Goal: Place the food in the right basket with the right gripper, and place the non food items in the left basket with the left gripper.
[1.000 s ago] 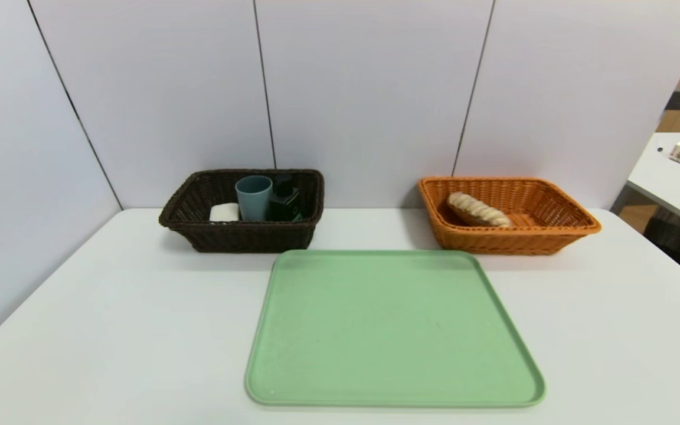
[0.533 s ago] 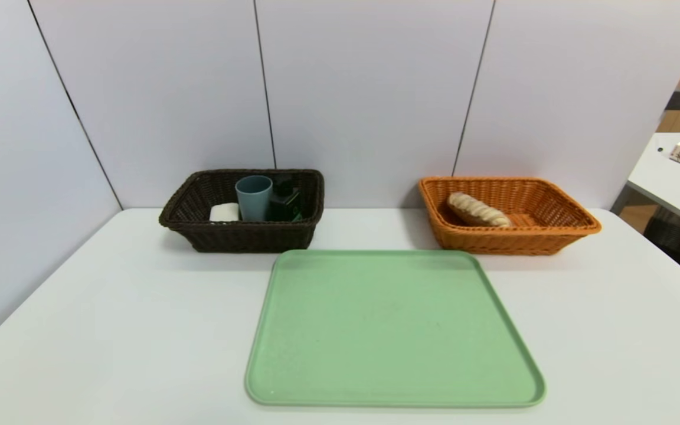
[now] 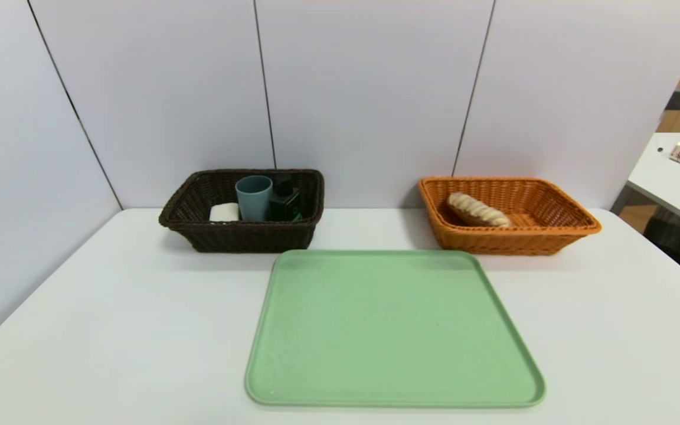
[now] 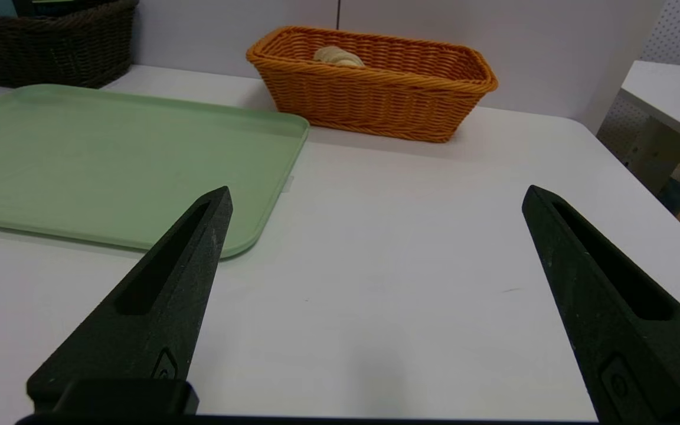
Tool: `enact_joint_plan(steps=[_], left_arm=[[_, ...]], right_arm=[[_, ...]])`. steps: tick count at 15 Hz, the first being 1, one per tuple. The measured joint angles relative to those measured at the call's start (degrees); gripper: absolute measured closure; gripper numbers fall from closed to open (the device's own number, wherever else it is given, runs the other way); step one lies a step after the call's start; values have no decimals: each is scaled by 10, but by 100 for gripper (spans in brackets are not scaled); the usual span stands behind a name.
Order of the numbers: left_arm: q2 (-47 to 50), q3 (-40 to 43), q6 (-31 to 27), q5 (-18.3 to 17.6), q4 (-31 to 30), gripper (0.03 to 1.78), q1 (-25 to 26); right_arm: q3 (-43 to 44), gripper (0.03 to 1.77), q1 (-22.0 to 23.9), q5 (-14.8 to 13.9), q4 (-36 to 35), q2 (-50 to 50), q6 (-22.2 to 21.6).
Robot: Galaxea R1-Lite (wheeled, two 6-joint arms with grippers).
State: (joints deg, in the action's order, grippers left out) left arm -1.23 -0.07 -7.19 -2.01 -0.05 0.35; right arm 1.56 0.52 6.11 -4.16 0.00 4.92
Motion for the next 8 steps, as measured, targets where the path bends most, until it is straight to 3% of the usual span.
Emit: enact_joint_plan(steps=[4, 8], left_arm=[[11, 1, 30, 4, 0, 12, -1], [12, 1, 30, 4, 0, 12, -1]], right_arm=[[-12, 10, 0, -47, 26, -1, 0], [-9, 10, 0, -54, 58, -1, -14]])
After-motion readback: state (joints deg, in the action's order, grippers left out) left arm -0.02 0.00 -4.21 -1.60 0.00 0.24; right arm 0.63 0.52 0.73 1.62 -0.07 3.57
